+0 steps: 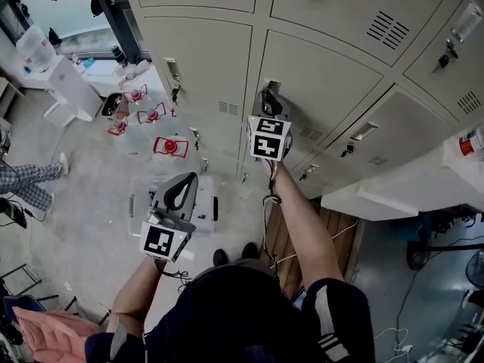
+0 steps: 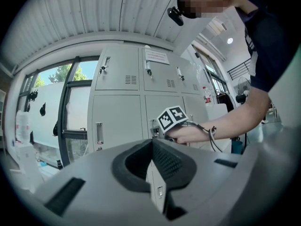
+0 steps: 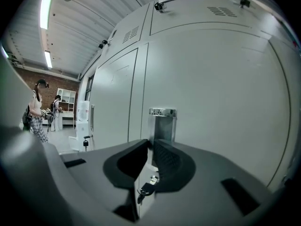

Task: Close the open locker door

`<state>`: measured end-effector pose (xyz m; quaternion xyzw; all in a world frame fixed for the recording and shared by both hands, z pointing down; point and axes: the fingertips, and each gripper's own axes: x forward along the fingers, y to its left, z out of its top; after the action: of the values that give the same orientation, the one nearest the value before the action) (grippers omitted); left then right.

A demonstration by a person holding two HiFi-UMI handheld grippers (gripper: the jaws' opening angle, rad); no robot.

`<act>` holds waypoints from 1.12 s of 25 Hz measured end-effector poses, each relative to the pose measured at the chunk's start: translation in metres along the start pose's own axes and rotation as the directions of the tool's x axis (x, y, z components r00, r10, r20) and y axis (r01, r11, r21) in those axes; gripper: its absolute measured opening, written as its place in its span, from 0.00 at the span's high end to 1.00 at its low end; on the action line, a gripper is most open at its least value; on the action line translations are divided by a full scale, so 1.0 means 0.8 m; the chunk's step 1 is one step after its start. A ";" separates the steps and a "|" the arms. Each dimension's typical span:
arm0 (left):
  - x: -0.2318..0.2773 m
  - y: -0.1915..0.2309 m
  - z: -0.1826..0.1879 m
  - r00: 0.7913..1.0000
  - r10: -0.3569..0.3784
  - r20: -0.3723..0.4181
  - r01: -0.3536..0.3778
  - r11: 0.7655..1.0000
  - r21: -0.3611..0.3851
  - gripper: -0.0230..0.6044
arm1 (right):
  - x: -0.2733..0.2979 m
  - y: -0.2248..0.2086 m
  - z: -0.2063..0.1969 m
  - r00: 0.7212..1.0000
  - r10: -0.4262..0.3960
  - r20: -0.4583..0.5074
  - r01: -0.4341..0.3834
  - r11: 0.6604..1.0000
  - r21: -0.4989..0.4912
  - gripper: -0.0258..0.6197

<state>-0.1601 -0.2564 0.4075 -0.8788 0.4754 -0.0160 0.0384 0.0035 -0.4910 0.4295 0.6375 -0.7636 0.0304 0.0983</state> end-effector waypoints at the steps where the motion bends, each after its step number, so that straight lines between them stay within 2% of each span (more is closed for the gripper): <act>1: 0.000 0.001 0.000 1.000 0.000 -0.001 0.000 1.000 0.000 0.96 | 0.000 0.000 0.000 1.000 -0.001 -0.001 0.001 1.000 -0.002 0.90; 24: -0.003 0.006 -0.001 1.000 0.004 -0.009 -0.003 1.000 0.004 0.96 | -0.013 0.001 -0.005 0.999 -0.037 0.022 0.038 0.999 -0.031 0.90; 28: -0.003 0.006 -0.002 1.000 -0.001 -0.009 0.001 1.000 0.004 0.96 | -0.016 0.003 -0.008 0.999 -0.033 0.031 0.034 0.999 -0.038 0.95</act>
<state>-0.1655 -0.2569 0.4085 -0.8788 0.4753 -0.0207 0.0383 0.0044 -0.4767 0.4336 0.6485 -0.7546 0.0045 0.0996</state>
